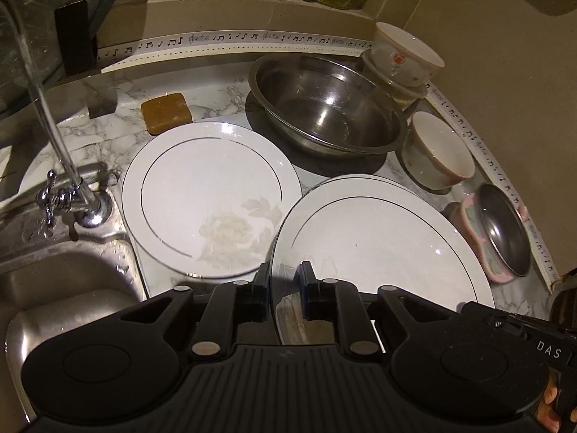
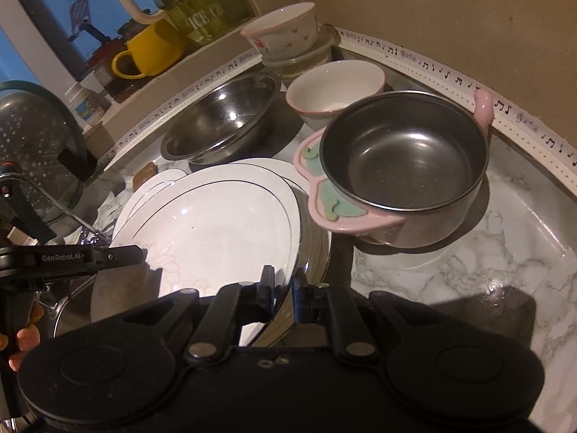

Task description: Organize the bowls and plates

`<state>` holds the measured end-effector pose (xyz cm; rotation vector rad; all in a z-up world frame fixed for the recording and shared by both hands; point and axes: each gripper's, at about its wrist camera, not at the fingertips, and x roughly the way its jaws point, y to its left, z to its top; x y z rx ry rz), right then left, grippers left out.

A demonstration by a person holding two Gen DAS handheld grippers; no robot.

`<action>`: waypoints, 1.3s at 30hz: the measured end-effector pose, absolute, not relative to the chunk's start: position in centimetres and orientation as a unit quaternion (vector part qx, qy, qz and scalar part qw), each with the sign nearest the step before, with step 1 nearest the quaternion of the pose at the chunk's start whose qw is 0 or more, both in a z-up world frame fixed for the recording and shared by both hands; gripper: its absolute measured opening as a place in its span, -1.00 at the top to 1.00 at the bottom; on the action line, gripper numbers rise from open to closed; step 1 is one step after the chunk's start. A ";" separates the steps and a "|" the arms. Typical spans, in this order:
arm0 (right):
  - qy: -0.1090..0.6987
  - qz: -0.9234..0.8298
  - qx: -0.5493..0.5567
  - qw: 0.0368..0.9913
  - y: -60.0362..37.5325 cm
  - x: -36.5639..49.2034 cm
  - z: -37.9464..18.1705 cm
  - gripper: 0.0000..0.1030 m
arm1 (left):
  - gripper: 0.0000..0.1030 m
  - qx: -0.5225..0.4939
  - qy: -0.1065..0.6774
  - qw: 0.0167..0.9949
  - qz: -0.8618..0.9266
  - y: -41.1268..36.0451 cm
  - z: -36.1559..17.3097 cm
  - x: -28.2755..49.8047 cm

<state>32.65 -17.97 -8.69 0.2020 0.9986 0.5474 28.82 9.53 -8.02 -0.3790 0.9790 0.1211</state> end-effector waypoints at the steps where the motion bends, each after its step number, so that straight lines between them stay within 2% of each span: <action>1: 0.473 0.258 0.096 0.837 -17.9 32.7 -8.9 0.79 | 0.72 -0.178 0.467 0.864 0.058 9.5 -8.1 29.1; 30: 0.492 0.242 0.143 0.824 -18.2 33.8 -10.0 0.79 | 0.69 -0.191 0.469 0.861 0.035 10.3 -10.1 31.6; 39: 0.490 0.238 0.167 0.822 -19.2 34.0 -9.7 0.83 | 0.69 -0.164 0.466 0.868 0.041 9.9 -9.9 31.7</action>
